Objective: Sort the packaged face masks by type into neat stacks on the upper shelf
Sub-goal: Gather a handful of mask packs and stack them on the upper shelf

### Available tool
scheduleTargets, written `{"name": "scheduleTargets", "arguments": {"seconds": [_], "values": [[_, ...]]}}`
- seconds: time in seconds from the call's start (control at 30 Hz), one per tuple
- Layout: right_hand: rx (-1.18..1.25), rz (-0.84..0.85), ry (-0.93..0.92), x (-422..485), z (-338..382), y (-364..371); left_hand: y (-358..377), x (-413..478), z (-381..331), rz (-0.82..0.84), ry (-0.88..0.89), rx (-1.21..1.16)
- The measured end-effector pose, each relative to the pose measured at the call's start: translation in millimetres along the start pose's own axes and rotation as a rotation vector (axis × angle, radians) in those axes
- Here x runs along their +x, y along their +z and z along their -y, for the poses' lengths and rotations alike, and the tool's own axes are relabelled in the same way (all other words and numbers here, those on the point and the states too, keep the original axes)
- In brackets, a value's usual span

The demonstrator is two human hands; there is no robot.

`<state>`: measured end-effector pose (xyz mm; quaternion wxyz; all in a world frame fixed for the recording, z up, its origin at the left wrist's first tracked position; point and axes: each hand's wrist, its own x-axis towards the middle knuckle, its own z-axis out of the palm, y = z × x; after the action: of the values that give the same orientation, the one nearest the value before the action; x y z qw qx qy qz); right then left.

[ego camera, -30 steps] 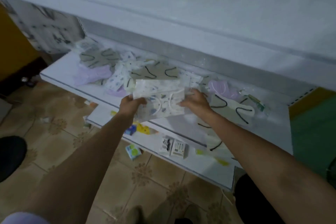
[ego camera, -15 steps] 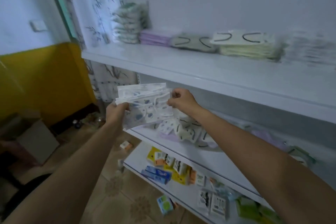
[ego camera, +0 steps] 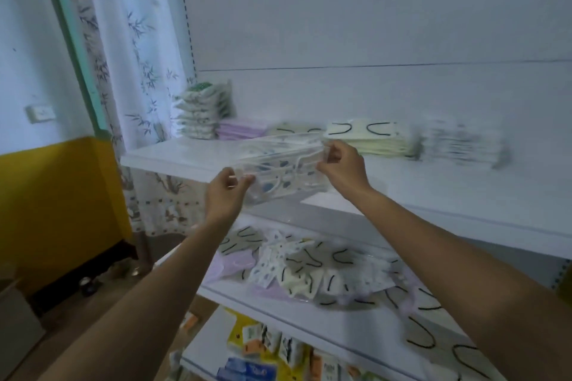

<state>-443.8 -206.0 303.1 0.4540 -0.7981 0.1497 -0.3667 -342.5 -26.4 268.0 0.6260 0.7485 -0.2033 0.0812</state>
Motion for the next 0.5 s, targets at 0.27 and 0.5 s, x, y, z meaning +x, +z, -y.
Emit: {"name": "scheduleTargets", "arguments": {"seconds": [0.27, 0.5], "values": [[-0.141, -0.244, 0.026, 14.3, -30.4, -118.8, 120.9, -4.5, -58.4, 0.174, 0.088, -0.003], [-0.258, -0.221, 0.107, 29.7, -53.1, -182.0, 191.7, -7.0, -86.7, 0.311, 0.071, -0.049]]}}
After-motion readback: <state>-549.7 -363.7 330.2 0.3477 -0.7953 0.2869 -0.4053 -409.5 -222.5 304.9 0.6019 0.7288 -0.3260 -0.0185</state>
